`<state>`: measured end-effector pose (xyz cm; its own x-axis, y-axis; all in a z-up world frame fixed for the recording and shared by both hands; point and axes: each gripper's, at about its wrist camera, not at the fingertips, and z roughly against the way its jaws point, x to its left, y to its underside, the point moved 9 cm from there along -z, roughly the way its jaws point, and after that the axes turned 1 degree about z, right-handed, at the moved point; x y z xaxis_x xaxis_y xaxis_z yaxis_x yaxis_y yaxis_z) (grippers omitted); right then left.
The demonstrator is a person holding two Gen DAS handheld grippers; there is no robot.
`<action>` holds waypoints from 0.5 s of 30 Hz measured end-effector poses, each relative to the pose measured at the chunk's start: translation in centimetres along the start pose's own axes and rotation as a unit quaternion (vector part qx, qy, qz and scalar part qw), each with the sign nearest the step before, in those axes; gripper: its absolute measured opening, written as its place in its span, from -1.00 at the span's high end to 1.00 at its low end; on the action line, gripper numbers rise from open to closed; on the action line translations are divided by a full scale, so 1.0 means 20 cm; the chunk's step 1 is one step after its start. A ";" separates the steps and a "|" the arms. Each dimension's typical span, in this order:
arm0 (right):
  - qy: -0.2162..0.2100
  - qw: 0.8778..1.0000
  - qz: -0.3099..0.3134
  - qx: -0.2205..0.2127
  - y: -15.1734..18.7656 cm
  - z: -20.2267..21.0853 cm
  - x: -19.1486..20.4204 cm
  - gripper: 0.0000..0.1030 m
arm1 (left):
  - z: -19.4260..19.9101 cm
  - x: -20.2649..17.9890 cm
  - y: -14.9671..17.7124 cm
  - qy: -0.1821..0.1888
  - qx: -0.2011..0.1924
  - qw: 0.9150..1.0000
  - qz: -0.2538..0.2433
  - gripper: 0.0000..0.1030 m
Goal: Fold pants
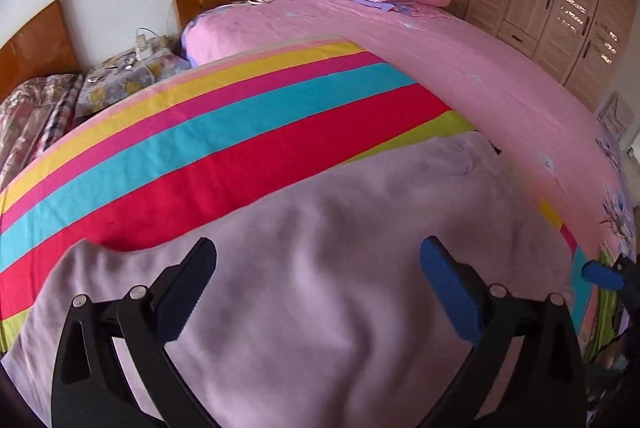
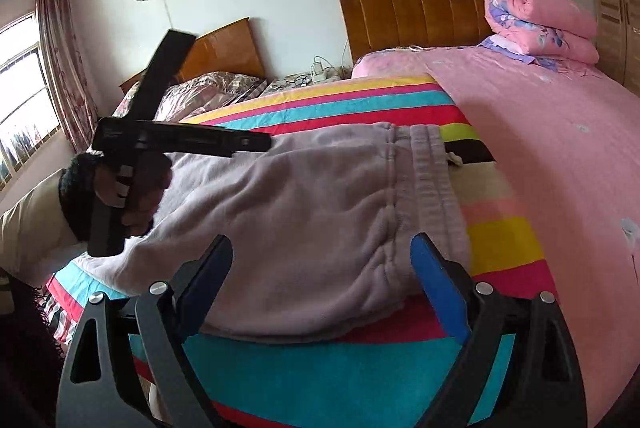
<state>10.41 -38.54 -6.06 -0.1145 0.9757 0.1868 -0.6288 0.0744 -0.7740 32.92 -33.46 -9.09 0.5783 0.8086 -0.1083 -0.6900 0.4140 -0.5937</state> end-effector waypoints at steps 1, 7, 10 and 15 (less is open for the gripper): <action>-0.002 1.000 0.011 0.008 0.00 -0.03 0.03 -0.74 | -0.05 -0.06 -0.01 0.008 0.003 1.000 -0.006 -0.97; 0.016 0.997 0.046 0.060 0.13 -0.15 0.03 -0.74 | -0.24 -0.09 -0.01 -0.004 0.023 1.000 -0.010 -0.97; 0.003 0.998 0.038 0.056 0.13 -0.13 0.02 -0.74 | -0.25 -0.07 0.00 -0.005 0.022 1.000 0.000 -0.97; 0.014 0.997 0.043 0.063 0.13 -0.14 0.02 -0.74 | -0.25 -0.06 0.01 -0.012 0.019 1.000 -0.005 -0.97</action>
<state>10.91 -37.28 -9.69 -0.1524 0.9828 0.1043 -0.7092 -0.0352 -0.7042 34.40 -36.45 -13.11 0.5748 0.8140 -0.0833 -0.7004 0.4368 -0.5645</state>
